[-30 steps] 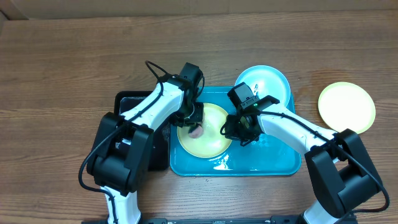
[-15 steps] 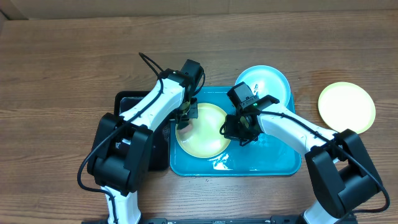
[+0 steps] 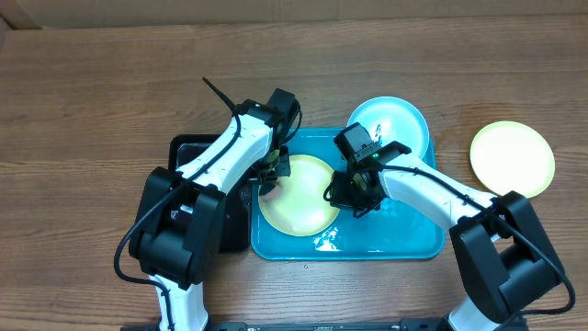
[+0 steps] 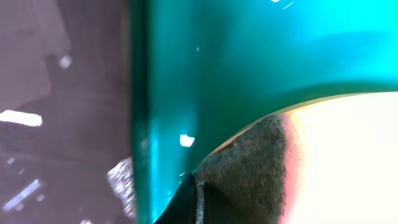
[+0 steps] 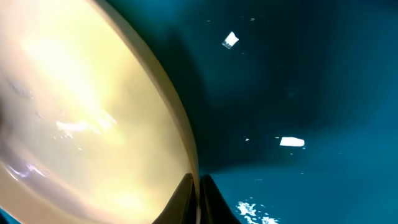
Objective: Clean dirty plates on tray and stack at the side
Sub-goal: 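Scrub the yellow plate with the sponge while the right gripper holds its rim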
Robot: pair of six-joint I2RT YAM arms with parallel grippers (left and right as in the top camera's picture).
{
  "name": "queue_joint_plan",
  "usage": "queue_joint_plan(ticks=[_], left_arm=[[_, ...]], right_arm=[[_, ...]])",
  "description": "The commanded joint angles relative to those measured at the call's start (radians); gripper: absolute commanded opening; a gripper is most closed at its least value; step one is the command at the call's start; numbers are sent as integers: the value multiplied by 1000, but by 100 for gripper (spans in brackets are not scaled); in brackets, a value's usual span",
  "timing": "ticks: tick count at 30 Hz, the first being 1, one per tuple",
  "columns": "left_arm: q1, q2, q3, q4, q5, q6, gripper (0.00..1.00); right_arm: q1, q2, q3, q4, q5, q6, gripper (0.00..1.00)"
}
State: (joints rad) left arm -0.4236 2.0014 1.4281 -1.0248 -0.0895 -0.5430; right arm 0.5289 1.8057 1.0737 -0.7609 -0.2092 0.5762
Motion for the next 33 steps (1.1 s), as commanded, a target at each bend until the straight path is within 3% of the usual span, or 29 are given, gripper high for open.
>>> queue_joint_plan(ticks=[1,11,19,25,33], left_arm=[[1,42,8,55,57,51,4],[-51,126,8,140,380,230,4],[-129,132,8,128,514,355,4],[-163,132,8,89,528,358,4],[-88,130,13,35,426,233,4]], right_arm=[[-13,3,-1,-12,51,-4,4],[-13,3,-1,-12,51,-8,4],[-13,3,-1,-11,51,-8,4],[-13,3,-1,-11,51,-7,4],[-13,3,-1,-12,50,-7,4]])
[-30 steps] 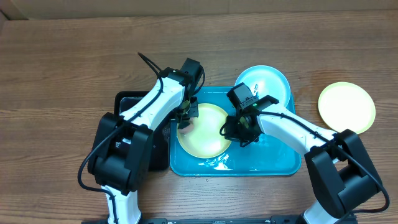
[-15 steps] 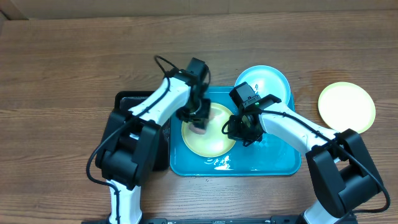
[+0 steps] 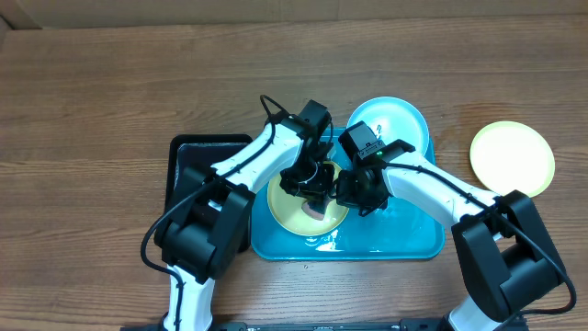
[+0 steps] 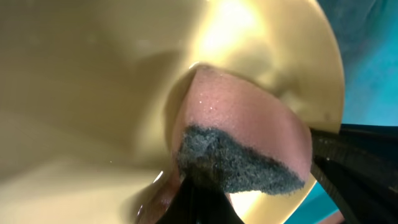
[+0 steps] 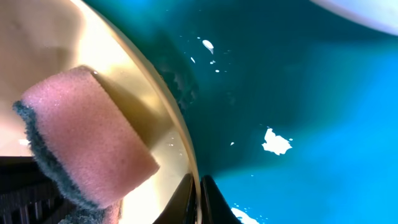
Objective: Clean dirty plates on tray and stack at the side
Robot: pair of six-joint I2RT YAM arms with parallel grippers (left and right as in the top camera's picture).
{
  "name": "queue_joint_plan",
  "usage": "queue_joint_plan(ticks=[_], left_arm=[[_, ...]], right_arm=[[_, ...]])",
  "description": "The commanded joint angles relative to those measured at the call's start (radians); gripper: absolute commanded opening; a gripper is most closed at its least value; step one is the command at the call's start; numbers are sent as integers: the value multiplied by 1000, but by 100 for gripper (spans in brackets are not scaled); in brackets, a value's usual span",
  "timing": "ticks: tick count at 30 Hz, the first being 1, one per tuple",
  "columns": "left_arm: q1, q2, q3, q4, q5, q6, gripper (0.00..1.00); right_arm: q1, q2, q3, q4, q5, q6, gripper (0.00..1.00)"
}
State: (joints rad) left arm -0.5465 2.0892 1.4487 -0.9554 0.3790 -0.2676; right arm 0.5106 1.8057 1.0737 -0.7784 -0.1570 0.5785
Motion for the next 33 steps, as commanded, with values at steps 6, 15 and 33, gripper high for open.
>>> queue_joint_plan(ticks=[6,15,33], left_arm=[[103,42,-6,-185,-217,-37,4],[113,34,77,-262,-444,-173,5],[145,-124,406,-549,-563,-325,4]], right_arm=[[5,3,-1,5,-2,-9,4],[5,3,-1,6,-2,-9,4],[5,1,18,1,16,-89,4]])
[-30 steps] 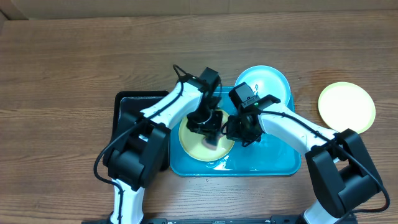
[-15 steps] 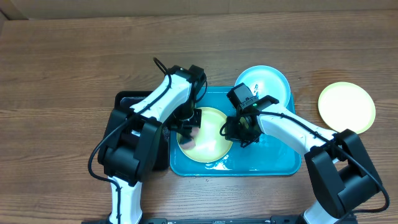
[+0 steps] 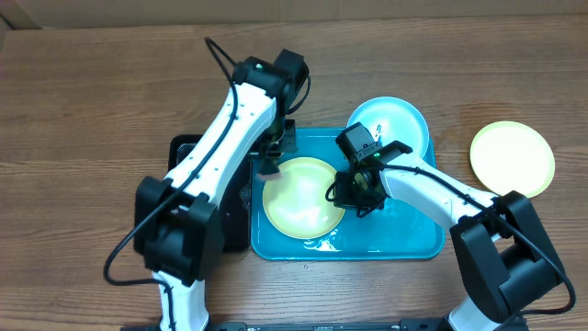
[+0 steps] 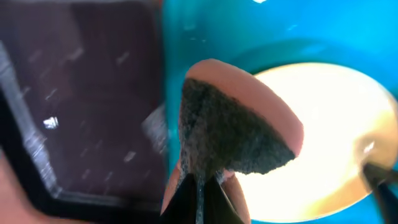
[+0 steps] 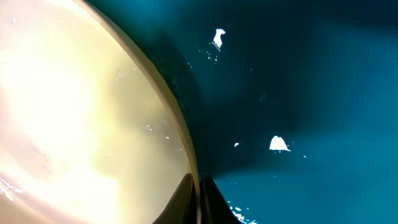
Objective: Clean dirty plates on tray and stack at the side
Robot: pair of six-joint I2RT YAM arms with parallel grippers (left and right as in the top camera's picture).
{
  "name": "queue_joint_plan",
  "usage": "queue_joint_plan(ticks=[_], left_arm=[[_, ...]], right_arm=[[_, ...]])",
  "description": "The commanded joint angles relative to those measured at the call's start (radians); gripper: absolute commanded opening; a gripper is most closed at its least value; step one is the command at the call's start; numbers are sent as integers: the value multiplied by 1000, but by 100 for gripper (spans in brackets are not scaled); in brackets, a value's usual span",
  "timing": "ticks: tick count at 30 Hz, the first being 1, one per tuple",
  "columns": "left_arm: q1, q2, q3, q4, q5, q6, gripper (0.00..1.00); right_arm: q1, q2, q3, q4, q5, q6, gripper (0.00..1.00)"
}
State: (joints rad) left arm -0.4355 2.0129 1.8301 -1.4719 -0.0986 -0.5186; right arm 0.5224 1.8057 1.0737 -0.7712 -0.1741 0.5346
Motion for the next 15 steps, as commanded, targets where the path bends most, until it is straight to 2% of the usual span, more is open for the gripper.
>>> queue_joint_plan(ticks=[1,7,15], left_arm=[[47,-53,24,-54,-96,-77,5],[152,-57,23,-155,-111,-71,5],[207,-57,23,-137,-111,-31,4]], right_arm=[[-6,0,29,-18,48,-46,4],[-6,-18,135,-102,126,-72,4],[-6,-80,298,-212,240,-116,4]])
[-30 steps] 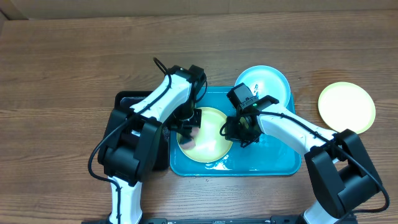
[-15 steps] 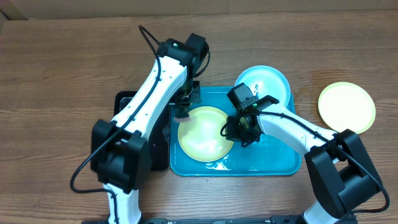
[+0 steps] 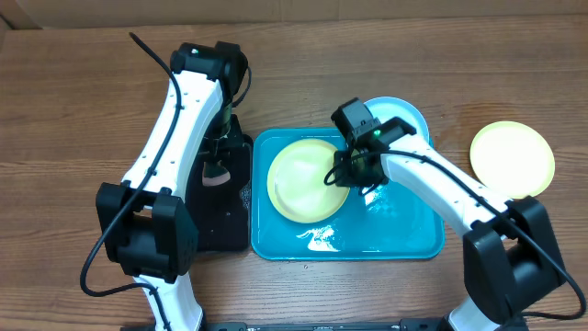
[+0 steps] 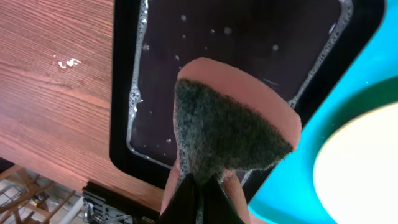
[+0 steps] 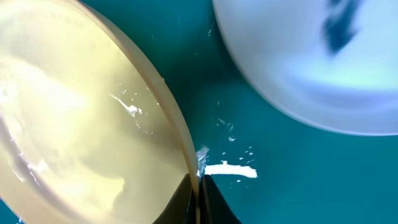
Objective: Clean dirty plates on tray and stack at the side
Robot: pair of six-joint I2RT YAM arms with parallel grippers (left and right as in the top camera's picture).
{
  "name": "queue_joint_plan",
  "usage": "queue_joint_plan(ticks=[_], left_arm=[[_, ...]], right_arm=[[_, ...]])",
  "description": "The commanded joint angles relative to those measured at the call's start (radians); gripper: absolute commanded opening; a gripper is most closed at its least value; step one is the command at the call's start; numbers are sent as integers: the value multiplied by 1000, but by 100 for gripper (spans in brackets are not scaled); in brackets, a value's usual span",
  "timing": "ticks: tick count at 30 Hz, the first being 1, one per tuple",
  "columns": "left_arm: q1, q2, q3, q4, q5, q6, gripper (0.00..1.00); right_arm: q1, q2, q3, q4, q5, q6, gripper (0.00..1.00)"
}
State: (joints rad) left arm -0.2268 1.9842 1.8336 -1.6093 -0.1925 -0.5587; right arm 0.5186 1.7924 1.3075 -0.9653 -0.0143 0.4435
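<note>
A wet pale yellow plate (image 3: pixel 303 179) lies in the teal tray (image 3: pixel 404 241). My right gripper (image 5: pixel 198 180) is shut on the plate's right rim (image 5: pixel 180 134). A light blue plate (image 3: pixel 395 124) with a dark smear (image 5: pixel 339 31) sits at the tray's back right corner. Over the black tray (image 3: pixel 216 221), my left gripper (image 4: pixel 200 186) is shut on a pink sponge (image 4: pixel 227 124) with a dark scouring face. A clean yellow-green plate (image 3: pixel 512 156) lies on the table at the right.
The black tray (image 4: pixel 249 56) holds soapy water and foam along its edges, and stands against the teal tray's left side. Foam patches (image 3: pixel 317 237) lie in the teal tray's front. Brown wooden table (image 3: pixel 83 110) all round.
My left gripper has carried the sponge from beside the yellow plate's back left edge to over the black tray. My right gripper has shifted the yellow plate slightly toward the blue plate.
First the sponge was at the yellow plate's left edge, with my right gripper shut on its right rim. Then the sponge pressed on the plate's face. Then it was off the plate at the teal tray's left side, and now it is over the black tray.
</note>
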Motion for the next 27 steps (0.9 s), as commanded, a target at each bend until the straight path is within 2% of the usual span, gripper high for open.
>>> queue_joint_plan(ticks=[1,5,9,11,16,23,27], left_arm=[[-2,-29,19,0,-17,10,4],[-2,-29,19,10,-17,14,4],[-2,-29,19,21,-17,24,5],[-2,-29,19,26,-18,32,4],[10,-29,19,47,-19,39,4],[30,-29,19,46,-17,65,4],[37,-29,19,46,-17,71,4]], right_arm=[[-3,-74,76,-32,100,-19,4],[-3,-104,98,-63,156,-14,4],[-4,-129,98,-77,129,-16,4],[-4,-135,98,-86,81,14,4],[-4,-137,98,-171,-54,200,4],[-4,-137,98,-207,-277,208,4],[-4,-137,98,-171,-377,208,4]])
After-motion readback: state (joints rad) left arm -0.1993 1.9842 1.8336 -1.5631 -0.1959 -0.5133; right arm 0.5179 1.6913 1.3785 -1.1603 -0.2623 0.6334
